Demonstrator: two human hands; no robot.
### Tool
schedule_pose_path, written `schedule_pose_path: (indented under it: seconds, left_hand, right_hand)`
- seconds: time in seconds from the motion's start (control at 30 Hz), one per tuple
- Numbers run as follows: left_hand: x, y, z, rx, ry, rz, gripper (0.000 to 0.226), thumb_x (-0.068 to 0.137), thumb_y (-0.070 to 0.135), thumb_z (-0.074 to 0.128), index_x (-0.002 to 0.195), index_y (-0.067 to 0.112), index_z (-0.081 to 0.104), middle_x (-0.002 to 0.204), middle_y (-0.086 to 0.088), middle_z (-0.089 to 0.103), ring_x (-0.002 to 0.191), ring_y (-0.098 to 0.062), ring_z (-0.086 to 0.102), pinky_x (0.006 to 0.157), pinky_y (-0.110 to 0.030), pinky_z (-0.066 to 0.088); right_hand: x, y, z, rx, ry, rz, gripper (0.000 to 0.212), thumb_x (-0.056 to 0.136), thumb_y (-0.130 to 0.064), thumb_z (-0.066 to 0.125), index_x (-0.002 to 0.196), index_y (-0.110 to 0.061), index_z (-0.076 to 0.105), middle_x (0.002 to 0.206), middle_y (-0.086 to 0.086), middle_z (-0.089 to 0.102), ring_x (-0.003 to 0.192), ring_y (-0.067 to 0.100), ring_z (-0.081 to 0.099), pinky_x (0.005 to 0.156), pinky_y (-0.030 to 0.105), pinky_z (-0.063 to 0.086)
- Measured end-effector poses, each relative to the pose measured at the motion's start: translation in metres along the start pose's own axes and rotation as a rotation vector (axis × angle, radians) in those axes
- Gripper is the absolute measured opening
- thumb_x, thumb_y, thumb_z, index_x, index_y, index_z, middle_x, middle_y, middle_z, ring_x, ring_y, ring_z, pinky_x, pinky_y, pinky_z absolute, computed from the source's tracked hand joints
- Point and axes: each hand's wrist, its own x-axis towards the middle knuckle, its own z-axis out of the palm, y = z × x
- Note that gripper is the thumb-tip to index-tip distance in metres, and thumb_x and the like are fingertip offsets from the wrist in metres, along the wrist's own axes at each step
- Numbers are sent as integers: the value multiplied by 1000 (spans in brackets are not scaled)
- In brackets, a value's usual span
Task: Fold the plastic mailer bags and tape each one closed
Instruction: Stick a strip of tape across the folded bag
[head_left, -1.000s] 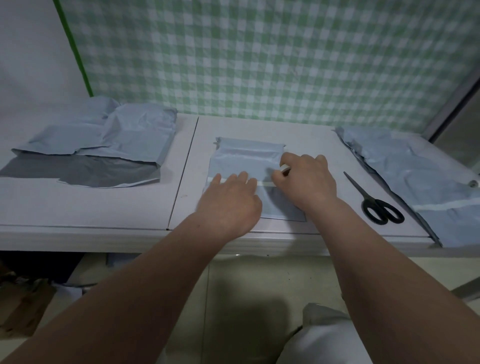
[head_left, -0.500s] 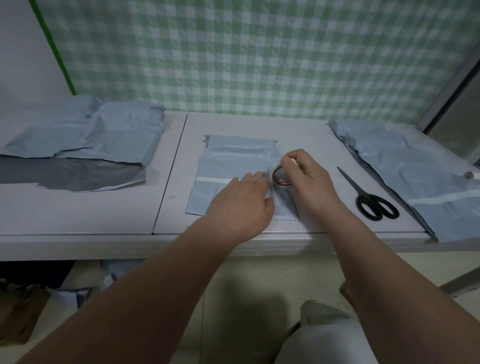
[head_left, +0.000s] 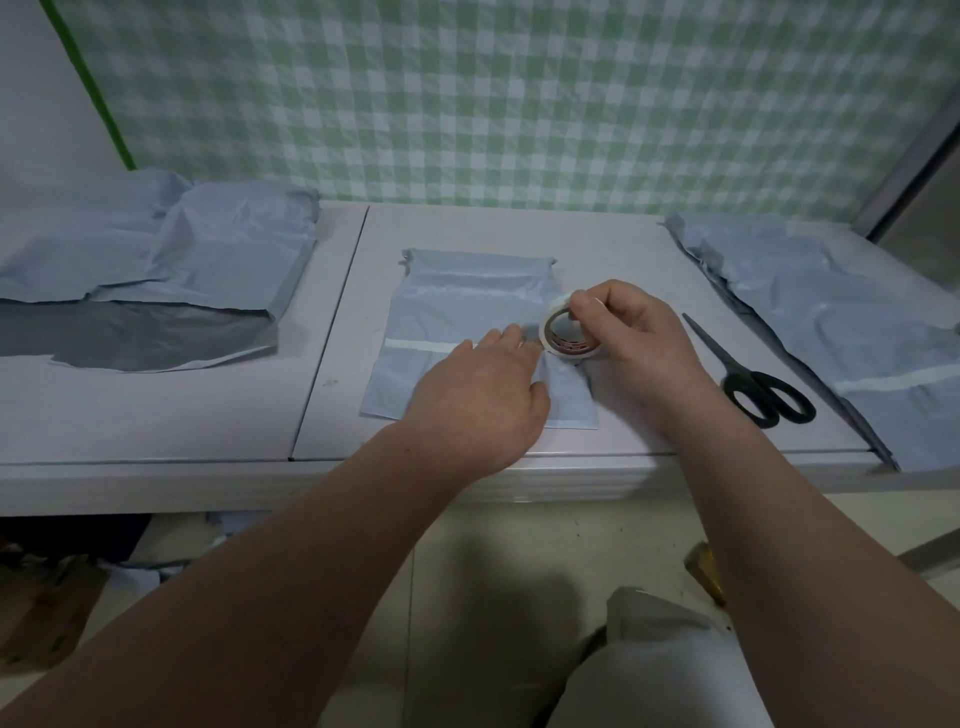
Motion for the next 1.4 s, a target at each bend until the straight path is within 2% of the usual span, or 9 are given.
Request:
schedule_pose_path:
  seconds: [0.13, 0.33, 0.47, 0.57, 0.77, 0.97, 1.07, 1.17, 1.4]
  left_hand:
    - [1, -2, 1, 10, 9, 3, 39, 98, 31, 28, 131, 16, 39, 125, -4, 42, 89, -15, 31, 81, -31, 31]
    - [1, -2, 3, 25, 13, -7, 35, 98, 30, 28, 127, 16, 40, 120, -5, 42, 85, -15, 28, 75, -29, 26]
    - [3, -2, 4, 29, -11, -2, 40, 97, 28, 26, 135, 16, 35, 133, -7, 37, 106, -22, 41, 90, -35, 33]
    - [3, 0, 4, 45, -44, 1, 46, 97, 29, 25, 143, 21, 27, 145, -10, 28, 124, -26, 36, 102, -38, 30]
    - [-2, 9, -2, 54, -66, -10, 48, 99, 32, 23, 147, 34, 22, 150, -13, 19, 132, -29, 28, 108, -41, 23]
    - [1, 8, 9, 94, 7, 15, 46, 97, 37, 24, 141, 27, 33, 145, -8, 24, 129, -25, 34, 109, -47, 22]
    - [1, 7, 10, 102, 86, 70, 45, 97, 39, 23, 133, 21, 42, 121, -1, 37, 114, -20, 43, 103, -45, 31]
    - [4, 5, 11, 74, 134, 156, 42, 97, 38, 27, 123, 15, 50, 96, 3, 30, 96, -18, 37, 94, -35, 34]
    - [5, 3, 14, 12, 94, 170, 44, 97, 41, 29, 128, 16, 46, 97, 5, 25, 89, -16, 26, 88, -28, 30]
  right_hand:
    - [1, 3, -3, -3, 122, -7, 22, 84, -26, 68, 70, -10, 64, 68, -5, 62, 68, 7, 57, 68, 23, 44]
    - [3, 3, -4, -22, 237, 2, 20, 69, -31, 67, 56, -17, 61, 59, -8, 60, 64, 11, 56, 67, 31, 46]
    - [6, 9, -5, -107, 251, 19, 20, 64, -38, 65, 55, -22, 60, 60, -8, 61, 90, 29, 59, 80, 44, 51]
    - [8, 11, -4, -149, 225, 11, 21, 64, -41, 64, 61, -20, 61, 64, -6, 62, 97, 37, 57, 83, 51, 51]
    - [5, 8, -1, -210, 195, -47, 28, 67, -51, 65, 67, -23, 63, 64, -12, 63, 88, 24, 60, 79, 40, 50]
    - [6, 9, -2, -218, 179, -43, 39, 89, -37, 60, 55, -21, 49, 51, -14, 51, 59, 7, 48, 63, 26, 38]
    - [7, 9, -2, -201, 173, -32, 35, 89, -35, 60, 58, -22, 51, 57, -12, 54, 62, 9, 50, 66, 29, 41]
    - [7, 8, -2, -198, 153, -37, 31, 89, -34, 60, 62, -20, 54, 61, -9, 56, 64, 10, 51, 67, 30, 42]
    - [8, 12, -3, -216, 150, -45, 30, 78, -46, 60, 65, -19, 60, 61, -11, 60, 80, 19, 59, 75, 35, 47]
